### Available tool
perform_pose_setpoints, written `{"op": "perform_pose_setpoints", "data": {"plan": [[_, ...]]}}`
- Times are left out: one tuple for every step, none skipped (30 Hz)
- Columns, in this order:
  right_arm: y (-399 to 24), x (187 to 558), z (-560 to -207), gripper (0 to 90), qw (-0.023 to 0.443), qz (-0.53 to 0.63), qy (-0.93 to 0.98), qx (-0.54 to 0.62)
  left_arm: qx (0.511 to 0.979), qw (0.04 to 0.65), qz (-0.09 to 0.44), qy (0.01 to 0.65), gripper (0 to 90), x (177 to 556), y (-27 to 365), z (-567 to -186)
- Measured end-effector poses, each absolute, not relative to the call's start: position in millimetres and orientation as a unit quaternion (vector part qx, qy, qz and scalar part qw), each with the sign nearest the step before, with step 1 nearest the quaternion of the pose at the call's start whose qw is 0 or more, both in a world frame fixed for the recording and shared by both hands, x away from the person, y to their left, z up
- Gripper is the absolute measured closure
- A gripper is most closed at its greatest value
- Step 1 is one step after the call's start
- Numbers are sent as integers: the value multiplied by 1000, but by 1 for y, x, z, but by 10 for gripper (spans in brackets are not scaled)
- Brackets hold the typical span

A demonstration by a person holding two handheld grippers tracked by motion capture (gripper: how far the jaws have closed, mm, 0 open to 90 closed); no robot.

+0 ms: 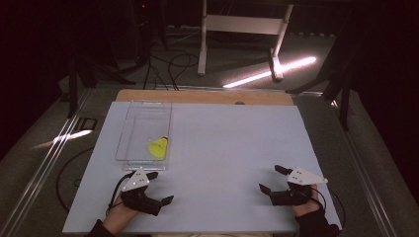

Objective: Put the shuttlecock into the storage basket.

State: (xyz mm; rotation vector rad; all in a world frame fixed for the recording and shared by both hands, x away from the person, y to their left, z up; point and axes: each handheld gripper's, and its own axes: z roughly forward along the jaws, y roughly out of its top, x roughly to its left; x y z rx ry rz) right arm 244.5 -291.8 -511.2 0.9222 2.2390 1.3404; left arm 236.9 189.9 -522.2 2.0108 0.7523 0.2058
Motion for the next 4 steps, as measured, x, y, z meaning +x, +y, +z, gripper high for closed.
{"op": "perform_pose_setpoints", "data": {"plan": [[-292,245,-511,105,186,475,796,326,821,473,84,308,1,237,190,-522],[-292,245,-512,105,186,475,796,326,822,472,82,308,1,237,190,-523],[-292,245,-512,105,186,475,796,326,823,471,81,308,1,237,190,-523],[-292,245,-512,105,185,475,796,326,822,471,80,308,1,237,190,-523]]}}
